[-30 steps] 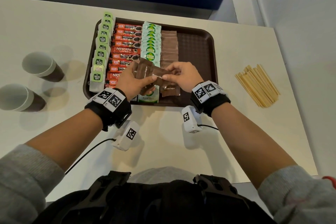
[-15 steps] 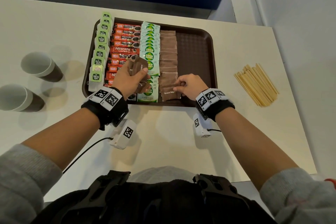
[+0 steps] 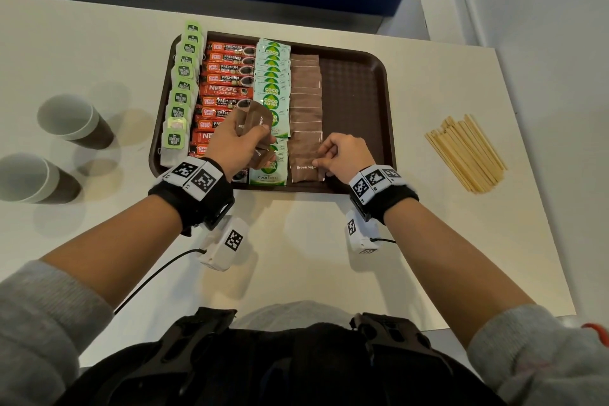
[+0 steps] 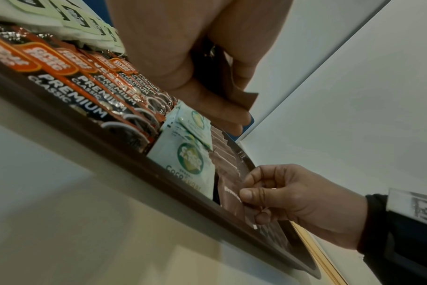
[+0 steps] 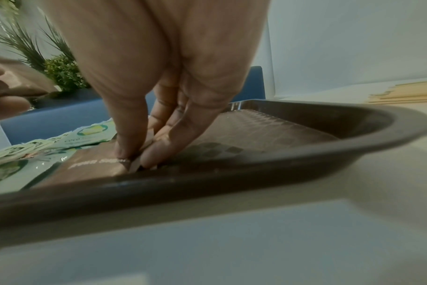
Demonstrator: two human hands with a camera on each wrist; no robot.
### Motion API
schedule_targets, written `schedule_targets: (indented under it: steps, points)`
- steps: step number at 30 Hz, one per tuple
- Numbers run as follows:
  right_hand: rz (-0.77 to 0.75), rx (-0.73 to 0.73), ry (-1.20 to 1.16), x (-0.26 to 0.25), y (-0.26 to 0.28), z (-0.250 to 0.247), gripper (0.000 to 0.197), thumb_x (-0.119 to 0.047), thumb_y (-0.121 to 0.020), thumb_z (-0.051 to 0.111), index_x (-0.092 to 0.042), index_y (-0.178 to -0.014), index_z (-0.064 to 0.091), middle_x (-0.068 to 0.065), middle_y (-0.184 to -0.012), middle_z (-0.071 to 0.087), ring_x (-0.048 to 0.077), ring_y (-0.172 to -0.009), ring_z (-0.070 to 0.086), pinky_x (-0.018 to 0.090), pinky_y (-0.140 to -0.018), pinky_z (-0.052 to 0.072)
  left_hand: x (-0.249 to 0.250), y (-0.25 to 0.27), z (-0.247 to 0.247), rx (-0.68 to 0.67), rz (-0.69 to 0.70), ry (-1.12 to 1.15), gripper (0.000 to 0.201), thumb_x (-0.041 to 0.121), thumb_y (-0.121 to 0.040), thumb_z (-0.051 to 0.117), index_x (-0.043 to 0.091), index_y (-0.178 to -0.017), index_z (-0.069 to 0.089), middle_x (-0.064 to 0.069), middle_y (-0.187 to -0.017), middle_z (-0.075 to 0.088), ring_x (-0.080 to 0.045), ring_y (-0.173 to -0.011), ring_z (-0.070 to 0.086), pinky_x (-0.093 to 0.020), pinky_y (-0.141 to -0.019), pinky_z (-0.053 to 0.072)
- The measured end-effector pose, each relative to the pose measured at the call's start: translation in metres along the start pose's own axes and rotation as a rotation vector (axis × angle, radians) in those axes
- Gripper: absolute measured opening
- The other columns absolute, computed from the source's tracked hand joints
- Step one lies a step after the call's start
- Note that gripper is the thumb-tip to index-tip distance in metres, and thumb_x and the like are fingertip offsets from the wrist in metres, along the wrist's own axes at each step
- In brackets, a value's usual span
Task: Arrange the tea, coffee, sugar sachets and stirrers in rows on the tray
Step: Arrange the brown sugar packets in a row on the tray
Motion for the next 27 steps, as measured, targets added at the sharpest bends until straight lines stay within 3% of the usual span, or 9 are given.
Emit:
schedule_targets:
  steps: [6, 10, 12, 14, 16, 18, 23, 27]
  points:
    - [0.009, 0.021, -0.021, 0.005, -0.001, 0.000, 0.023, -0.017, -0.074, 0.079, -0.018, -0.080, 0.057, -0.003, -0.068, 0.056, 0.014, -0.067, 0.059, 0.034, -0.075, 0.057, -0.002, 0.002, 0.003, -0.018, -0.010, -0.005, 0.018, 0.006, -0.093, 0.056, 0.023, -0.092, 0.051, -0.011, -0.084, 0.066, -0.024, -0.067, 0.065, -0.025, -0.046, 0.052]
    - [-0.021, 0.082, -0.003, 0.001, -0.001, -0.006, 0.025, -0.024, -0.074, 0.080, -0.018, -0.082, 0.057, -0.002, -0.072, 0.056, 0.010, -0.067, 0.053, 0.017, -0.063, 0.045, -0.003, 0.003, 0.004, -0.025, 0.008, -0.018, 0.024, 0.005, -0.090, 0.061, 0.016, -0.109, 0.051, -0.010, -0.092, 0.065, -0.021, -0.070, 0.066, -0.030, -0.050, 0.057]
    - [-0.075, 0.134, -0.026, -0.008, 0.000, -0.011, 0.022, -0.029, -0.076, 0.077, -0.017, -0.085, 0.060, -0.001, -0.077, 0.059, 0.008, -0.069, 0.052, 0.013, -0.062, 0.041, -0.005, 0.002, 0.004, -0.027, 0.007, -0.051, 0.028, 0.006, -0.086, 0.066, 0.016, -0.109, 0.053, -0.013, -0.102, 0.066, -0.028, -0.079, 0.068, -0.042, -0.064, 0.060]
    - [-0.143, 0.160, -0.071, -0.022, 0.000, -0.016, 0.023, -0.034, -0.079, 0.073, -0.015, -0.090, 0.065, 0.000, -0.085, 0.063, 0.002, -0.070, 0.053, 0.008, -0.064, 0.041, -0.005, 0.004, 0.006, -0.043, 0.020, -0.102, 0.028, 0.008, -0.082, 0.072, 0.021, -0.101, 0.056, -0.013, -0.105, 0.067, -0.034, -0.094, 0.067, -0.051, -0.084, 0.055]
    - [-0.209, 0.142, -0.119, -0.038, 0.000, -0.019, 0.026, -0.035, -0.080, 0.072, -0.016, -0.097, 0.068, -0.003, -0.092, 0.064, -0.003, -0.072, 0.054, 0.003, -0.065, 0.041, -0.003, 0.006, 0.008, -0.064, 0.048, -0.157, 0.031, 0.009, -0.079, 0.074, 0.024, -0.098, 0.056, -0.004, -0.099, 0.067, -0.024, -0.092, 0.066, -0.041, -0.088, 0.053]
    - [-0.263, 0.074, -0.150, -0.051, 0.000, -0.019, 0.027, -0.032, -0.080, 0.073, -0.017, -0.102, 0.069, -0.003, -0.094, 0.065, -0.001, -0.074, 0.056, 0.002, -0.066, 0.043, -0.003, 0.006, 0.010, -0.091, 0.076, -0.213, 0.034, 0.011, -0.077, 0.077, 0.027, -0.097, 0.055, 0.007, -0.092, 0.065, -0.014, -0.086, 0.063, -0.030, -0.083, 0.052]
    - [-0.281, -0.051, -0.146, -0.058, -0.001, -0.016, 0.017, -0.016, -0.076, 0.077, -0.012, -0.090, 0.069, -0.010, -0.072, 0.061, -0.001, -0.063, 0.053, 0.009, -0.065, 0.045, -0.006, 0.006, 0.013, -0.134, 0.087, -0.284, 0.037, 0.010, -0.072, 0.080, 0.033, -0.088, 0.055, 0.008, -0.090, 0.064, -0.015, -0.085, 0.062, -0.033, -0.083, 0.052]
    - [-0.249, -0.049, -0.099, -0.044, -0.002, -0.023, 0.017, -0.015, -0.076, 0.077, -0.017, -0.084, 0.063, -0.012, -0.069, 0.058, 0.001, -0.064, 0.054, 0.015, -0.067, 0.047, -0.007, 0.004, 0.010, -0.114, 0.108, -0.306, 0.033, 0.010, -0.075, 0.078, 0.027, -0.097, 0.059, 0.005, -0.095, 0.064, -0.015, -0.085, 0.064, -0.025, -0.077, 0.055]
Point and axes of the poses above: each hand's wrist, its own y-axis away from the middle knuckle, its own z-axis out of the palm, x = y × z, the point moved 5 cm from there along -y, towards the middle knuckle
